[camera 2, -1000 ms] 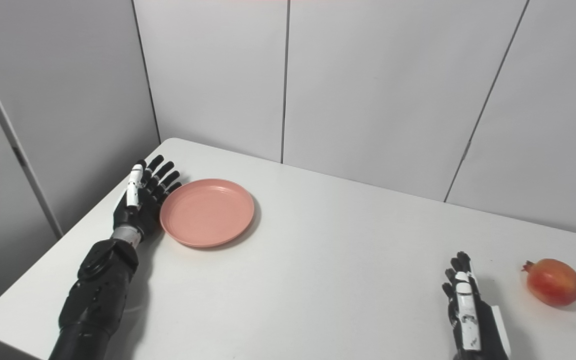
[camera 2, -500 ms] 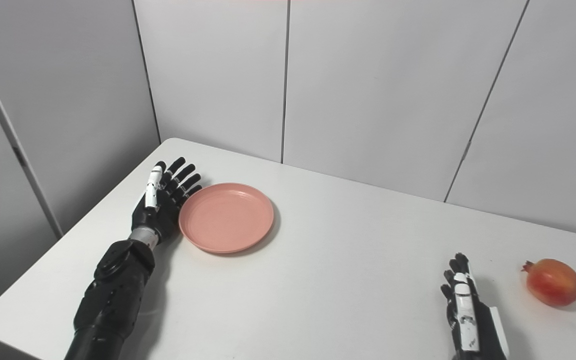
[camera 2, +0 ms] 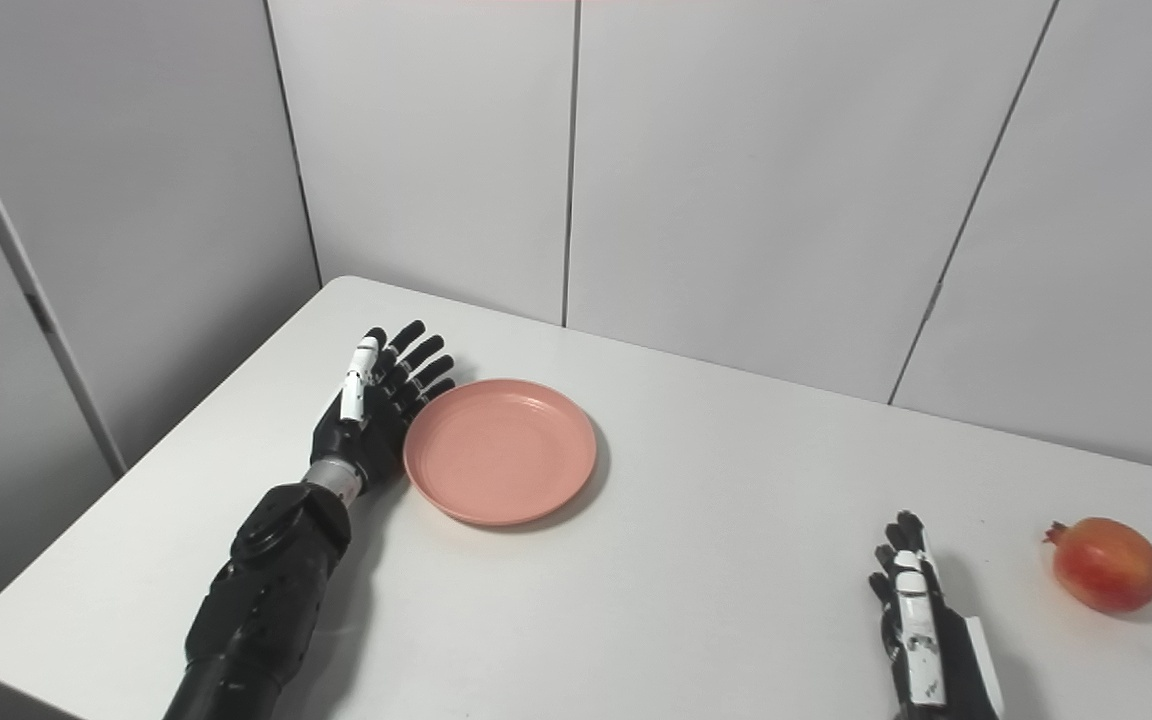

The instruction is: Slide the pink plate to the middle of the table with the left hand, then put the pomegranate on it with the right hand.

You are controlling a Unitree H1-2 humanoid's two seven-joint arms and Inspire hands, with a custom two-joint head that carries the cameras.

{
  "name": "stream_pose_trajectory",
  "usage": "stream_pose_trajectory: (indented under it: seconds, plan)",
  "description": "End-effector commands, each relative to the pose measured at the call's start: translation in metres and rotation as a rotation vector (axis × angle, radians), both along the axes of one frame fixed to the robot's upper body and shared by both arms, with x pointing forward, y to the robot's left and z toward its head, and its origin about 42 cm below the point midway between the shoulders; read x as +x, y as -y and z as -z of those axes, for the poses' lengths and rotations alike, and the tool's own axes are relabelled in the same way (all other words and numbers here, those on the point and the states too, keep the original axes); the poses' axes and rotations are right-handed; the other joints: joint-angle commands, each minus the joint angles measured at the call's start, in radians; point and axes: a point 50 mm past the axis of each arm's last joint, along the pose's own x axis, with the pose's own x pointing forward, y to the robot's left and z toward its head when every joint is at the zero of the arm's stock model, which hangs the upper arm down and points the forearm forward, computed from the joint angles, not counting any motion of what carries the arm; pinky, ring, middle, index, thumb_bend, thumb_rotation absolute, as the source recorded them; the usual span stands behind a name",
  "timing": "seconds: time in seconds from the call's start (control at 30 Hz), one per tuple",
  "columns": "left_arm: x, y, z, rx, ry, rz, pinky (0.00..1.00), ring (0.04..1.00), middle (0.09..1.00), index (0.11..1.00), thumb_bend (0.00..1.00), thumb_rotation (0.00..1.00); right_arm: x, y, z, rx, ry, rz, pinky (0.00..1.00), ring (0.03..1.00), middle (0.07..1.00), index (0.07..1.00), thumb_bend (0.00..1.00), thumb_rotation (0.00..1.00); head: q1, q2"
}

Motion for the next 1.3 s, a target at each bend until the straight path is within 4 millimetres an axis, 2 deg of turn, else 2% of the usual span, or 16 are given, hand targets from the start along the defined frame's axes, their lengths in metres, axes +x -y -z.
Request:
stream_pose_trajectory:
  seconds: [0.0, 0.23, 0.67, 0.87, 1.03, 1.27]
  plan:
    - [0.008, 0.007, -0.010, 0.009, 0.009, 0.022, 0.89, 0.881, 0.887, 0.875, 0.35, 1.00, 0.008, -0.004, -0.019, 0.012, 0.097, -0.004, 1.00, 1.000, 0.997, 0.990, 0.18, 1.00, 0.000, 0.001]
    - [0.012, 0.022, -0.009, 0.012, 0.003, 0.064, 0.89, 0.885, 0.887, 0.872, 0.35, 1.00, 0.008, -0.007, -0.020, 0.011, 0.096, -0.010, 1.00, 1.000, 1.000, 0.991, 0.18, 1.00, -0.021, 0.014]
    - [0.015, 0.066, -0.006, 0.040, -0.014, 0.174, 0.85, 0.869, 0.876, 0.864, 0.36, 1.00, 0.006, -0.014, -0.024, 0.022, 0.086, 0.007, 1.00, 0.996, 0.986, 0.983, 0.21, 1.00, -0.068, 0.047]
    - [0.013, 0.088, -0.004, 0.037, -0.014, 0.244, 0.85, 0.847, 0.856, 0.845, 0.37, 1.00, 0.005, -0.017, -0.025, 0.023, 0.085, 0.019, 1.00, 0.989, 0.981, 0.978, 0.22, 1.00, -0.087, 0.060]
    - [0.010, 0.103, -0.005, 0.022, -0.006, 0.278, 0.85, 0.859, 0.875, 0.860, 0.37, 1.00, 0.006, -0.019, -0.028, 0.023, 0.085, 0.022, 0.99, 0.982, 0.978, 0.972, 0.22, 1.00, -0.099, 0.076]
    - [0.000, 0.119, -0.009, 0.011, -0.003, 0.308, 0.85, 0.861, 0.876, 0.862, 0.36, 1.00, 0.006, -0.022, -0.030, 0.020, 0.086, 0.019, 0.99, 0.985, 0.984, 0.977, 0.20, 1.00, -0.153, 0.098]
